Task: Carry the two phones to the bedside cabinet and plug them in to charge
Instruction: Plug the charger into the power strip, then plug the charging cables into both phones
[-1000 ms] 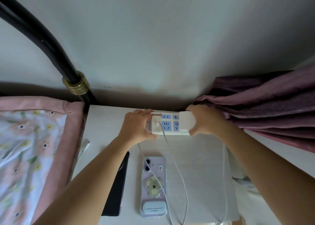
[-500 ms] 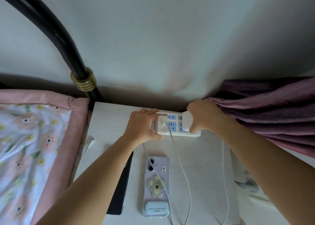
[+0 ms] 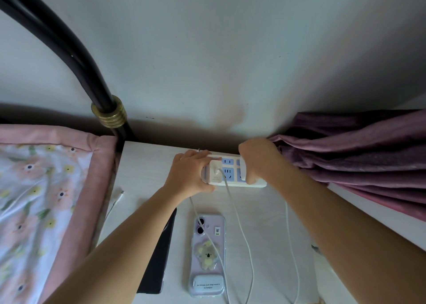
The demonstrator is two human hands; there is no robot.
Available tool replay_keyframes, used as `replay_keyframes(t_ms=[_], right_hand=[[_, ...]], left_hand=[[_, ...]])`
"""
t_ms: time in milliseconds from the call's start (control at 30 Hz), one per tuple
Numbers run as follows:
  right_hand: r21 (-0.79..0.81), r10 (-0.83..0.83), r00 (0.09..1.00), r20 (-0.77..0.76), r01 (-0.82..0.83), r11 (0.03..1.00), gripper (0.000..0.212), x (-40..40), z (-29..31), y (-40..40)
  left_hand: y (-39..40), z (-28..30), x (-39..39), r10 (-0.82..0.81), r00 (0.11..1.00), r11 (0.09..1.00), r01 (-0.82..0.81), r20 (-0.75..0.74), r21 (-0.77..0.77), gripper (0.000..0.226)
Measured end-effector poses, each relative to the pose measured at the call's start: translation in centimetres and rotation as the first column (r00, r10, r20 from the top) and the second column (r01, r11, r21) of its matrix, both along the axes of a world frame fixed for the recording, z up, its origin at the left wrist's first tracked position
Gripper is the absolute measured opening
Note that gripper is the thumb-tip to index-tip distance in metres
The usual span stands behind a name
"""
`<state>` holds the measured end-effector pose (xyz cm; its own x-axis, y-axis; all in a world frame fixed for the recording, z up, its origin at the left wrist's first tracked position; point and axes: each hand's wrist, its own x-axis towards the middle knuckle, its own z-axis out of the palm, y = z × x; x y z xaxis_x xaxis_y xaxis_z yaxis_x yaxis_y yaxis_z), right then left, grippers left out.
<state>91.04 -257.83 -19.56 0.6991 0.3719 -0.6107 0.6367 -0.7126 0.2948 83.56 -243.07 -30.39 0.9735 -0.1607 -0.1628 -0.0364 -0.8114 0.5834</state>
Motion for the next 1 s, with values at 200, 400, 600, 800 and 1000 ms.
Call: replay_keyframes(t_ms=[200,400,600,800,1000], right_hand=[[-0.015,-0.020,1.000,0.014,0.020,1.000,0.028,-0.2,-0.7,0.4],[-0.079,-0.014,1.000,0.022,0.015,0.997,0.027,0.2,-1.0,1.4],[-0.140,-0.024,0.999,0.040,0.029,0.990,0.038,-0.2,-0.8,1.5],[0.368,-0.319,0.944,0.084,0.268,0.890,0.043,-2.2,2.4,1.6],[0.916,-0.539,0.815,-0.213,0.358,0.179,0.026,-8.8,4.6,6.0]], left_hand=[[0.0,0.4,0.0,-0.009,1.000,1.000,0.009,-0.002,0.013,0.074],[0.0,0.2,-0.1,-0.007,1.000,1.000,0.008,-0.015,0.029,0.077],[0.5,0.6,-1.2,0.072,0.997,0.990,-0.076,-0.036,-0.119,0.120],[3.1,2.3,-5.6,0.381,0.924,0.904,-0.379,-0.028,-0.197,0.090],[1.6,2.7,-7.8,0.463,0.839,0.845,-0.516,-0.287,-0.144,0.041]])
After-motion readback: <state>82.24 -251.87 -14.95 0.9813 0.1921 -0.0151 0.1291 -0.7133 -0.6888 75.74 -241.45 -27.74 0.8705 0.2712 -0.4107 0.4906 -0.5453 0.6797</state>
